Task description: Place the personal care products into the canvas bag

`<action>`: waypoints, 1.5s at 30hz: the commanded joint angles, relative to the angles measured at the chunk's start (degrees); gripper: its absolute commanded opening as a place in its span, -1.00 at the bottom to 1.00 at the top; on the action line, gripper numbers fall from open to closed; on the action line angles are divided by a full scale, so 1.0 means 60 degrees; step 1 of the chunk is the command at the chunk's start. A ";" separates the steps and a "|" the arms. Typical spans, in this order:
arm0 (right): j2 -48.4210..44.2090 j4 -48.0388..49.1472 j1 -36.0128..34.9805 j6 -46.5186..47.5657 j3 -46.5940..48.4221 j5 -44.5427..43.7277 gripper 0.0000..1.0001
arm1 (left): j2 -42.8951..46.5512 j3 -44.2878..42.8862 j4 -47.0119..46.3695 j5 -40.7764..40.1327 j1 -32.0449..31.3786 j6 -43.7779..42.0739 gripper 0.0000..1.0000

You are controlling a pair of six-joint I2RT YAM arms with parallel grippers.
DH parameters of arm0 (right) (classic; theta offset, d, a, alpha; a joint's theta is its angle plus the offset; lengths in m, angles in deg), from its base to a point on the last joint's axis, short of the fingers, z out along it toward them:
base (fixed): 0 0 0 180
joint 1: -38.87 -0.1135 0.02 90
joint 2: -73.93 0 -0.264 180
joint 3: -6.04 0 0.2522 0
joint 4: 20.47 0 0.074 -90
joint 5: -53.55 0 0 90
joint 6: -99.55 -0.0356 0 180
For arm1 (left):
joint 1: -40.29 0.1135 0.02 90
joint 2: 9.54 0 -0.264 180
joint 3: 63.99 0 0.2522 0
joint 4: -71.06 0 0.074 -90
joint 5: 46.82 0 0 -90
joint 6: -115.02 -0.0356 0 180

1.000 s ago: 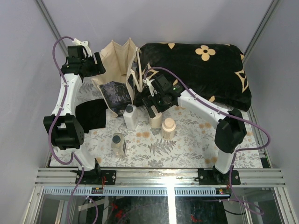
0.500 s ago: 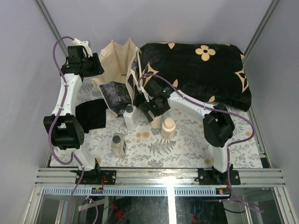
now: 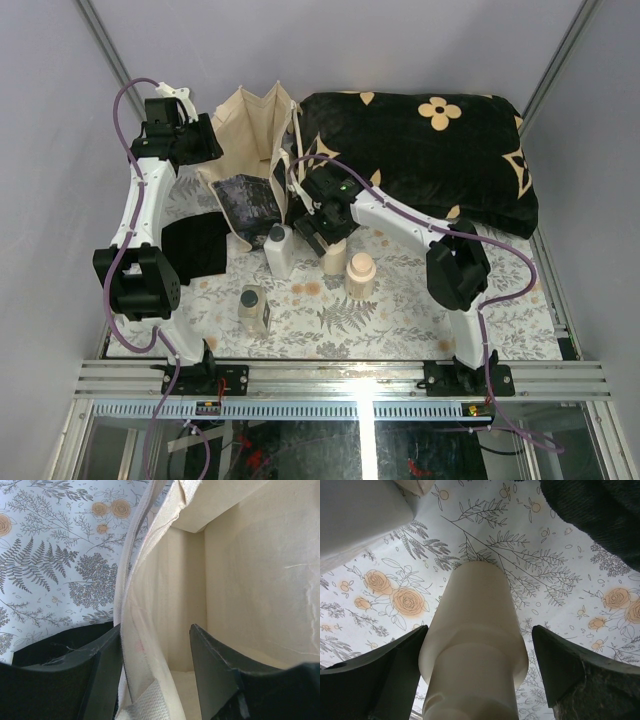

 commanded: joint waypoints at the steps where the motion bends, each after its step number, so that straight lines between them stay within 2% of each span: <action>1: 0.0132 -0.0912 -0.0093 0.0424 0.0469 -0.0236 0.80 | 0.0079 0.0054 -0.0513 0.0160 -0.0065 -0.0070 0.06; 6: 0.0174 -0.1017 -0.0108 0.0472 0.0412 -0.0208 0.78 | 0.0073 0.0063 -0.0512 0.0182 -0.0065 -0.0048 0.06; 10: 0.0202 -0.1061 -0.0109 0.0527 0.0350 -0.0295 0.65 | 0.0066 0.0043 -0.0512 0.0196 -0.0079 -0.0033 0.06; 15: 0.0338 -0.1033 -0.0111 0.0555 0.0347 -0.0285 0.25 | 0.0064 0.0046 -0.0512 0.0186 -0.0087 -0.0019 0.06; 21: 0.0372 -0.1207 -0.0100 0.0603 0.0472 -0.0513 -0.63 | 0.0064 0.0018 -0.0512 0.0234 -0.0129 0.0002 0.05; 25: 0.0138 -0.1294 -0.0111 0.0589 0.0630 -0.0977 -0.99 | 0.0020 -0.0009 -0.0512 0.0314 -0.0143 0.0015 -0.06; 31: -0.0368 -0.1708 -0.0065 0.0397 0.1926 -0.1697 -1.00 | 0.0019 0.0010 -0.0512 0.0291 -0.0187 -0.0008 -0.23; 36: -0.0162 -0.3047 0.0038 0.0383 0.4628 -0.2870 -1.00 | 0.0108 0.0097 -0.0554 0.0307 -0.0187 -0.0054 -0.60; 39: -0.0381 -0.3144 0.0313 0.0087 0.5631 -0.3296 -1.00 | 0.0125 0.0173 -0.0556 0.0374 -0.0201 -0.0055 -0.79; 42: -0.0422 -0.3199 0.0555 0.0001 0.6667 -0.3783 -1.00 | 0.0143 0.0256 -0.0619 0.0436 -0.0241 -0.0040 -0.83; 45: -0.1019 -0.2077 0.0558 0.0348 0.6151 -0.4312 -1.00 | 0.0108 0.0246 -0.0681 0.0502 -0.0259 -0.0024 -0.83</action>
